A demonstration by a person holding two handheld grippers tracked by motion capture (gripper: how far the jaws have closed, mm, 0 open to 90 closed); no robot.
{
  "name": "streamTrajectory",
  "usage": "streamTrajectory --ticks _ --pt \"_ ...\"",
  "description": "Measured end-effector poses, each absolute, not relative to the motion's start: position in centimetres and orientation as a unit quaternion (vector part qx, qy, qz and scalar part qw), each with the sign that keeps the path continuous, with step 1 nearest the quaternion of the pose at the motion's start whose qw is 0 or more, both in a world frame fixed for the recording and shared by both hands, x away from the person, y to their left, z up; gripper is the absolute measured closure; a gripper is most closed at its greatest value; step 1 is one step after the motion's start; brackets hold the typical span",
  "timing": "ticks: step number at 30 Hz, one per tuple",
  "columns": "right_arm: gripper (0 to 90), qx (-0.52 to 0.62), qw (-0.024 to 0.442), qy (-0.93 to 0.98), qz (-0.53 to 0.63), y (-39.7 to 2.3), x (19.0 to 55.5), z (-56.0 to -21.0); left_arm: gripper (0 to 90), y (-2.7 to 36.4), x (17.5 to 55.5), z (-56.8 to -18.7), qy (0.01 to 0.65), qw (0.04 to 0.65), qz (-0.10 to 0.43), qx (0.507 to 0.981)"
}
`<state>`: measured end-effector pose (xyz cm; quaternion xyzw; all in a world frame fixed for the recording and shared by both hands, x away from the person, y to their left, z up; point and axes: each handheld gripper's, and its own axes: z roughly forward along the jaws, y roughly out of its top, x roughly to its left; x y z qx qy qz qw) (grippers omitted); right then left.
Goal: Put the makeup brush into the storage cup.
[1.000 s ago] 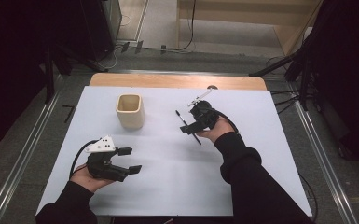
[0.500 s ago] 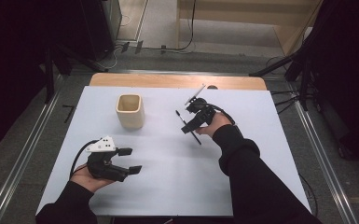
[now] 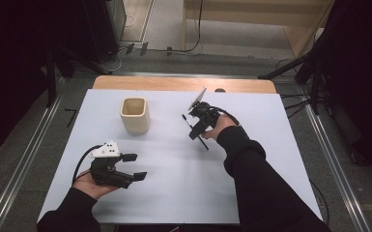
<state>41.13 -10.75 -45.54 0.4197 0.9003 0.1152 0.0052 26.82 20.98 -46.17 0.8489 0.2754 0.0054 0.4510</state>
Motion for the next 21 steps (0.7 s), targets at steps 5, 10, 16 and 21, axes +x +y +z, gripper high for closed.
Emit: streamTrajectory --ticks 5,10,16,21 --pt "34.0 0.424 0.006 0.900 0.105 -10.6 41.3 -45.9 21.4 21.1 26.9 -46.1 0.278 0.453 0.003 0.847" --pt "34.1 0.425 0.004 0.900 0.096 -10.4 41.4 -46.6 21.3 21.1 26.9 -46.1 0.278 0.452 0.003 0.848" --pt "38.4 0.423 0.013 0.902 0.082 -9.8 41.5 -47.2 21.3 21.1 26.9 -46.2 0.279 0.450 0.003 0.848" --pt "43.7 0.422 0.018 0.904 0.072 -9.6 41.7 -47.8 21.3 21.0 26.9 -46.2 0.278 0.448 0.005 0.850"
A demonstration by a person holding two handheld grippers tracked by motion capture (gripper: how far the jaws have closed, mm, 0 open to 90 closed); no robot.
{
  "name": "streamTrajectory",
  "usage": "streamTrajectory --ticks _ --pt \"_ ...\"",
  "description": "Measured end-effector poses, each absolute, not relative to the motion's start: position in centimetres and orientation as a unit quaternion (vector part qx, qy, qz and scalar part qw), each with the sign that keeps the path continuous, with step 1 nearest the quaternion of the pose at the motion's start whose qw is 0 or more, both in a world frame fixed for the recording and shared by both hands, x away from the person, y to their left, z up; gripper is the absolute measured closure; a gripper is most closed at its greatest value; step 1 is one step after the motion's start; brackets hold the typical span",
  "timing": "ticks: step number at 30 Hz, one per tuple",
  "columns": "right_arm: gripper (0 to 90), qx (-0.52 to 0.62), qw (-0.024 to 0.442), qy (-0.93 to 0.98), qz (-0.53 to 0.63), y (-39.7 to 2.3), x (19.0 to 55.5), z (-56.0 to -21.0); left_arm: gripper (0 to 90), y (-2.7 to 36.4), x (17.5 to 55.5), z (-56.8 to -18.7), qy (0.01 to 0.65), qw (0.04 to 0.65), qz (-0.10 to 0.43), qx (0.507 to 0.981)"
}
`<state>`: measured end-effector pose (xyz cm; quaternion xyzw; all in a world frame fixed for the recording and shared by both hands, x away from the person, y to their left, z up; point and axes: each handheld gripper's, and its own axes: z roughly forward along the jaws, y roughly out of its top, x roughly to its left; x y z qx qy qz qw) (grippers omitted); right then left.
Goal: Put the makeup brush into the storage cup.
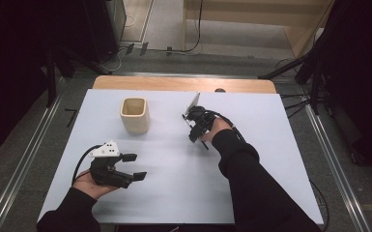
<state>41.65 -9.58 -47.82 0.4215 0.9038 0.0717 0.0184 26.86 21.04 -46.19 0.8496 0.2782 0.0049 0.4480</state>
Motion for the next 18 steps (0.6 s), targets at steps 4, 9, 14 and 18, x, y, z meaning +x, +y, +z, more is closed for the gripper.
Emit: streamTrajectory --ticks 4,9,14,18 --pt "50.6 0.440 0.013 0.896 0.056 -9.54 41.93 -48.30 21.3 21.03 26.92 -46.22 0.278 0.448 0.003 0.850" --pt "56.8 0.446 0.021 0.893 0.054 -9.56 41.93 -48.30 21.3 20.99 26.91 -46.22 0.278 0.447 0.004 0.851" --pt "68.9 0.457 0.021 0.888 0.045 -9.25 41.76 -48.16 21.3 20.94 26.90 -46.25 0.278 0.446 0.004 0.851" --pt "78.6 0.461 0.019 0.886 0.046 -9.03 41.60 -48.15 21.4 20.92 26.95 -46.26 0.279 0.447 0.002 0.850"
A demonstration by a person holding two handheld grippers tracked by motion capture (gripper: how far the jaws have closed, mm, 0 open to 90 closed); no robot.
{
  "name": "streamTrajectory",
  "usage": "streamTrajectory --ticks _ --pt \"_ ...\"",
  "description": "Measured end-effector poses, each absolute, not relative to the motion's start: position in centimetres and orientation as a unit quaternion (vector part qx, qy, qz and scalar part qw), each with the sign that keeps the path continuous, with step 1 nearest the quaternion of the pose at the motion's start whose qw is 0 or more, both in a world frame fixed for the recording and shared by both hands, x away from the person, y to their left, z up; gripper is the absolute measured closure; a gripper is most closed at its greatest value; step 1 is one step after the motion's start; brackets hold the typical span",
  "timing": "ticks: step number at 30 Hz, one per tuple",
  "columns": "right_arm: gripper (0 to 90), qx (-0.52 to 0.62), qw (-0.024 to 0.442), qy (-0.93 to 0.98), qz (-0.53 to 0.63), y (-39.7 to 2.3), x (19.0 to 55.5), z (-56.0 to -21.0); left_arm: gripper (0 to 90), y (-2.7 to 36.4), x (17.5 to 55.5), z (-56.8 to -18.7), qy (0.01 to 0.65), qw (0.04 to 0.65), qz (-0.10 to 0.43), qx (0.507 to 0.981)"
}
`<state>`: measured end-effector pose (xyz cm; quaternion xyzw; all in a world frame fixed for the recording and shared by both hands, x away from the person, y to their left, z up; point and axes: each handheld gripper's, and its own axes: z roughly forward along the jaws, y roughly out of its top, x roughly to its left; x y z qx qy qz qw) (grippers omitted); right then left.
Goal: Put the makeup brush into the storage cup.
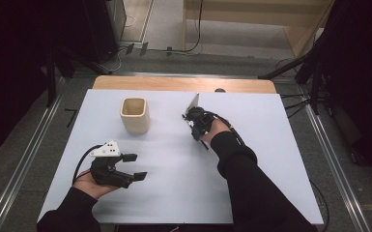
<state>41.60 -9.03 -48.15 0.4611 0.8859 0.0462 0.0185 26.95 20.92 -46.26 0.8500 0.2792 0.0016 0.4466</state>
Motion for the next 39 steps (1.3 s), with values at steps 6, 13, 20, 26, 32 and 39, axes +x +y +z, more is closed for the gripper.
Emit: streamTrajectory --ticks 6,13,20,26,32,39 --pt "86.7 0.482 0.011 0.875 0.041 -9.0 41.8 -48.1 21.5 20.9 27.0 -46.3 0.279 0.445 0.001 0.851" --pt "87.2 0.493 -0.005 0.869 0.050 -9.5 42.2 -48.0 21.5 20.9 27.0 -46.3 0.280 0.445 0.000 0.850" --pt "87.2 0.500 -0.022 0.861 0.087 -10.7 42.1 -46.3 21.5 20.9 27.1 -46.3 0.284 0.447 0.000 0.848" --pt "87.2 0.496 -0.037 0.860 0.117 -11.6 41.4 -44.9 21.4 20.8 27.1 -46.3 0.285 0.445 0.002 0.849" --pt "87.2 0.490 -0.054 0.857 0.148 -12.6 40.3 -44.0 21.4 20.8 27.1 -46.2 0.289 0.446 0.002 0.847" --pt "87.2 0.482 -0.070 0.855 0.175 -13.6 38.8 -43.6 21.4 20.8 27.2 -46.1 0.300 0.449 -0.006 0.841"
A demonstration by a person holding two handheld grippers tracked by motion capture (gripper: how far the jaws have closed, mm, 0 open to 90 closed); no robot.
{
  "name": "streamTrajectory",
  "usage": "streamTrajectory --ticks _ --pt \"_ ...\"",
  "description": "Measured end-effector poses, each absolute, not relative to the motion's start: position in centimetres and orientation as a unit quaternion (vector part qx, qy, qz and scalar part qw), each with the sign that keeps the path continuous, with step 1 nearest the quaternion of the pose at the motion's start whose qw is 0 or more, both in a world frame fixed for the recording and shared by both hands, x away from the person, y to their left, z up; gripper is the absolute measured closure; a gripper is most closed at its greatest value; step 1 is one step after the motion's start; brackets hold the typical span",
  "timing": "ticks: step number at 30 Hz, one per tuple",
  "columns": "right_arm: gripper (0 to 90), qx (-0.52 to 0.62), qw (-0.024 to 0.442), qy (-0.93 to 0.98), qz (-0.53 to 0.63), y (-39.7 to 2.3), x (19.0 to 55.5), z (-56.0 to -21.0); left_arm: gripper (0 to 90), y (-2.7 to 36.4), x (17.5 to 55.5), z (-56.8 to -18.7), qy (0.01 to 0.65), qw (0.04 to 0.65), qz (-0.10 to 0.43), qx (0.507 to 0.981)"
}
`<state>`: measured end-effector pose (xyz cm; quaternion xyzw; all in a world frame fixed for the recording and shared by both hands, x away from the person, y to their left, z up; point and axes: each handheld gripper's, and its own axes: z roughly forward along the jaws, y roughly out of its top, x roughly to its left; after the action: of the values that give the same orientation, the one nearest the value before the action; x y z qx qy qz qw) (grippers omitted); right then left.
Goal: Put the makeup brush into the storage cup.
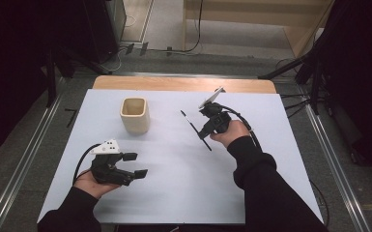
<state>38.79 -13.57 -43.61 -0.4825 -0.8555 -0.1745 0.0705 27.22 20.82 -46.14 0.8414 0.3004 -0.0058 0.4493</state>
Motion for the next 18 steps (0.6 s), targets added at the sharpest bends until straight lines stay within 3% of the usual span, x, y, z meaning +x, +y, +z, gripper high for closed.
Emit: streamTrajectory --ticks 18 --pt "87.2 -0.475 0.091 -0.839 -0.250 -16.5 34.7 -44.8 23.2 21.2 27.6 -45.6 0.333 0.469 -0.005 0.818"
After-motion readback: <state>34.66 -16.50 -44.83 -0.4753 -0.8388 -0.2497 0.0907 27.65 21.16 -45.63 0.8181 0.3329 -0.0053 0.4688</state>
